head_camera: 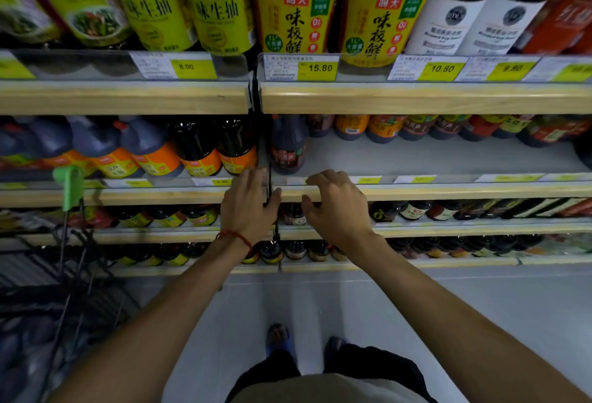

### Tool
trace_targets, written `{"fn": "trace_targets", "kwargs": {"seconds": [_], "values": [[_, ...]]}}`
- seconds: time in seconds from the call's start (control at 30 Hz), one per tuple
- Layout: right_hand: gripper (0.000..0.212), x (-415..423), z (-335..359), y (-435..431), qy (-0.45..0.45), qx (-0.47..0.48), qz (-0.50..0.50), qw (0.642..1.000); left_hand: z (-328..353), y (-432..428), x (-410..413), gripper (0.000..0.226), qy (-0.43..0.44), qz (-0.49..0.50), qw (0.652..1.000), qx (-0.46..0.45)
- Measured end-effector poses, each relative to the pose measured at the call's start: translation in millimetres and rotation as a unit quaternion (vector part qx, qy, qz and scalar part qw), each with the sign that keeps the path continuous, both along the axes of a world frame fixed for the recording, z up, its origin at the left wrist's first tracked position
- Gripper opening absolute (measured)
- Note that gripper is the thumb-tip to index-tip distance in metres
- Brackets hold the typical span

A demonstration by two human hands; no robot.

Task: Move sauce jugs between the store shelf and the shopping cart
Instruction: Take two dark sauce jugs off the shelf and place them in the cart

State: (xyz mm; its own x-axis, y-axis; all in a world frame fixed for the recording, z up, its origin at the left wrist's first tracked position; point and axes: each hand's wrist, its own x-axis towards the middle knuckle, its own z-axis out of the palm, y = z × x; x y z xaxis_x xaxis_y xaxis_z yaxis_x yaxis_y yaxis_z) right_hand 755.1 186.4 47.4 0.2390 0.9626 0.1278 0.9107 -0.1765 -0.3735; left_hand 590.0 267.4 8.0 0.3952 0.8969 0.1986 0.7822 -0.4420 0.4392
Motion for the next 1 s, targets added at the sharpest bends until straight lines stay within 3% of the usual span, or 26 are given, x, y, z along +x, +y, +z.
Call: {"fn": "trace_targets", "kwargs": {"seconds": [0.17,0.43,0.73,1.0], "values": [[0.033,-12,-1,-13,-0.033,0.031,0.043,0.998,11,-29,-26,0.05,0.116,0.035,0.991,0.052],[0.036,-42,-10,-48,-0.006,0.053,0.173,0.984,20,-125,-71,0.056,0.176,0.144,0.974,0.023],[0.043,-132,-6,-84,-0.003,0.041,0.33,0.943,26,-233,-155,0.039,0.186,0.279,0.942,-0.002],[0.045,-273,-4,-103,0.018,0.064,0.449,0.891,18,-305,-277,0.046,0.174,0.394,0.901,-0.059]]}}
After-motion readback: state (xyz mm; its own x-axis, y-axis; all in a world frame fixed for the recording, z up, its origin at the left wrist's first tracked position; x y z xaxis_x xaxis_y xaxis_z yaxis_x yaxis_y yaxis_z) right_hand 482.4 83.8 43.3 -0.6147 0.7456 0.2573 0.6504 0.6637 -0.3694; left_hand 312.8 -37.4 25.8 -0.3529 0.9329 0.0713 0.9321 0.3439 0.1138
